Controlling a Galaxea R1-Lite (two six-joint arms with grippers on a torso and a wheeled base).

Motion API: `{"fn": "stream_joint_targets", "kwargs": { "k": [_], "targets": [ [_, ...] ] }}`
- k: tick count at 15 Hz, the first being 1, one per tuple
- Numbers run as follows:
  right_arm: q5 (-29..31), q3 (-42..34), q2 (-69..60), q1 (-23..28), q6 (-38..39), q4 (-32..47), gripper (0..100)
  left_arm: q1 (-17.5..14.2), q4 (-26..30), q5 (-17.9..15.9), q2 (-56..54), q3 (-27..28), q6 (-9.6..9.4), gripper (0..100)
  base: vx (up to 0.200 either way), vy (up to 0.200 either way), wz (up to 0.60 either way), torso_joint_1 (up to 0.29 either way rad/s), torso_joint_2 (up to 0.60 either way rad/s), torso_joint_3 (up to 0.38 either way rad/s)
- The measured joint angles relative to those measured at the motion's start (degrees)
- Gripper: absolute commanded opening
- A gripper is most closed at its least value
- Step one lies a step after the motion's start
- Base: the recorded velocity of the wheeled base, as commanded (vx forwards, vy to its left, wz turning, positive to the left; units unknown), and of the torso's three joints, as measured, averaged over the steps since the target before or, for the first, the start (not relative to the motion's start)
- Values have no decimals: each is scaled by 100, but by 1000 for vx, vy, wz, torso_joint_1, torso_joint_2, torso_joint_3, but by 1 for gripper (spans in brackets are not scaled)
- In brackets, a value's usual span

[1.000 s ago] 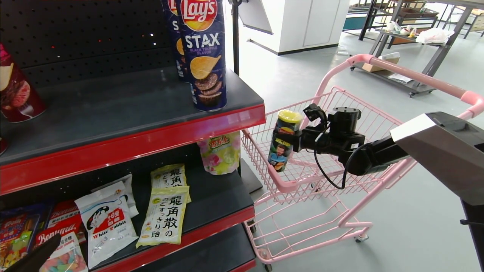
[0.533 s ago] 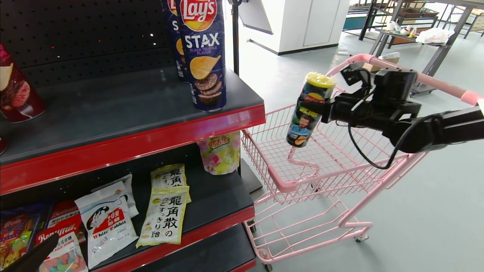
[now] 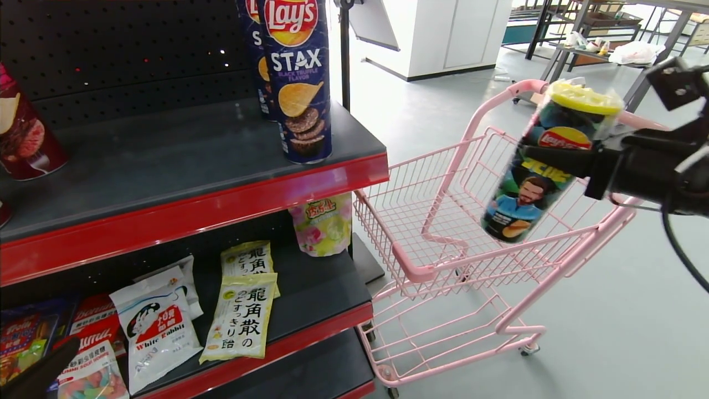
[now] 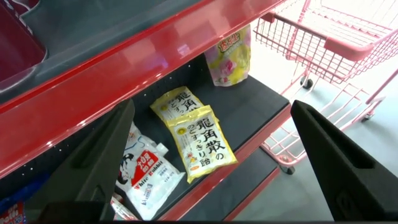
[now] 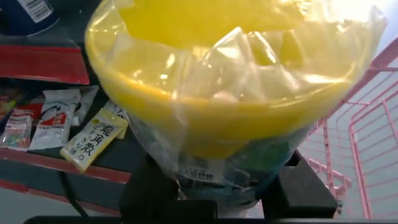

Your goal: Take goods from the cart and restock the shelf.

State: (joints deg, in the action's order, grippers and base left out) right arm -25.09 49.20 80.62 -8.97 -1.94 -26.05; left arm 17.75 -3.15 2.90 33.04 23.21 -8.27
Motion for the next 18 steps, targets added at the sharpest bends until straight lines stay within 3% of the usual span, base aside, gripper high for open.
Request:
{"fn": "stream_joint_targets", "kwargs": {
  "k": [4, 6, 10, 14, 18],
  "targets": [
    [1014, -599, -1898, 0, -317, 2623, 0, 0, 2, -4, -7, 7, -71, 100, 0, 0, 0, 0, 0, 0],
    [1234, -937, -2726, 0, -405, 3173, 0, 0, 15, 22, -54, -10, -177, 100, 0, 0, 0, 0, 0, 0],
    [1707, -1724, -3903, 18, -827, 3584, 0, 0, 57, 24, -117, -34, -276, 100, 0, 0, 0, 0, 0, 0],
    [1707, -1833, -4195, 11, -837, 3579, 0, 0, 61, 24, -140, -9, -308, 100, 0, 0, 0, 13, -60, -43],
    [1693, -1796, -4179, 0, -840, 3505, 0, 5, 52, 2, -126, 88, -312, 100, 0, 0, 0, 112, -437, -319]
  ]
}}
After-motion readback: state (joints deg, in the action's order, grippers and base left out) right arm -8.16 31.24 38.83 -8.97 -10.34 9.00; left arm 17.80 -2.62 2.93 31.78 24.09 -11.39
